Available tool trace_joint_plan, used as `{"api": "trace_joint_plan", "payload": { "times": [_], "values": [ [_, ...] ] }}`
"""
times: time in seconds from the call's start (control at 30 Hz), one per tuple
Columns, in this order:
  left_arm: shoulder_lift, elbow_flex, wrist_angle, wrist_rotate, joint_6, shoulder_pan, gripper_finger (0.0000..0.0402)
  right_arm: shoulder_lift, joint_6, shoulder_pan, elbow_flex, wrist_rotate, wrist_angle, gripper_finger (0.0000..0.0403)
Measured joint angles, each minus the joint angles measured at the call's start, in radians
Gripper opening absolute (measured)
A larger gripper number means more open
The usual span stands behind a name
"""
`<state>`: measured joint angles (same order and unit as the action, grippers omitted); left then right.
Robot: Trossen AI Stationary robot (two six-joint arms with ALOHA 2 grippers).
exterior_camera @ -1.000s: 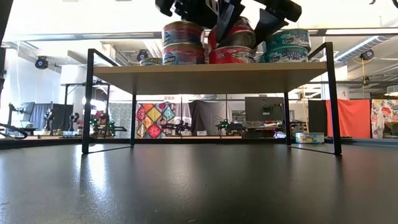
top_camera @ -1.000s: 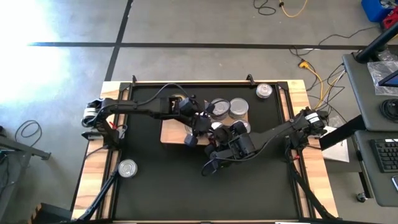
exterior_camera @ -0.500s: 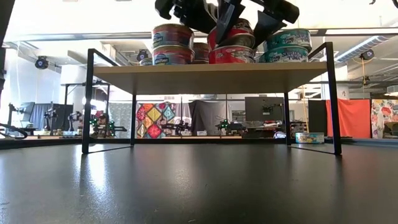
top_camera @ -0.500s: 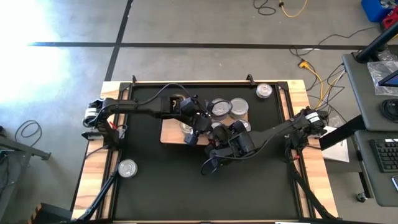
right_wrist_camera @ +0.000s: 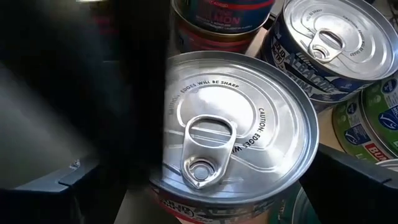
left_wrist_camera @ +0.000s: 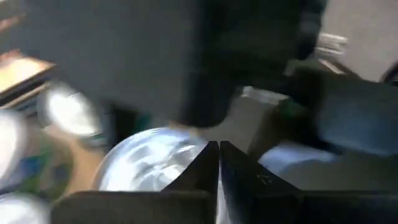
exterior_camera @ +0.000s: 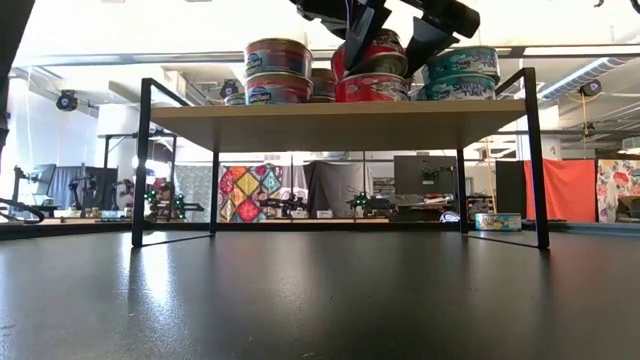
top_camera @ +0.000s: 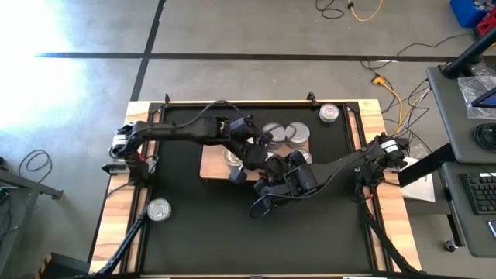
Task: Stack canned seafood by type on shelf
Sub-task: Stack the red tuna can on top of the red tuna can on the shelf
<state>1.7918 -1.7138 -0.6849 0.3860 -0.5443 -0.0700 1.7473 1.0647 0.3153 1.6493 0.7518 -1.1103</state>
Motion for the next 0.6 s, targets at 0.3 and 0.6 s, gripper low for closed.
{"api": "trace_joint_plan", "payload": {
  "times": [0.3,0.6],
  "values": [
    [0.045,0.007,0.023,-0.014,-0.003,0.006,0.0000,0.003,0.013,-0.008,-0.001,-0.019,-0.032,0.0400],
    [0.043,0.006,-0.038,-0.053,-0.033,0.006,0.0000,0.002,-0.026,-0.008,0.016,-0.050,-0.042,0.0400]
  ]
}}
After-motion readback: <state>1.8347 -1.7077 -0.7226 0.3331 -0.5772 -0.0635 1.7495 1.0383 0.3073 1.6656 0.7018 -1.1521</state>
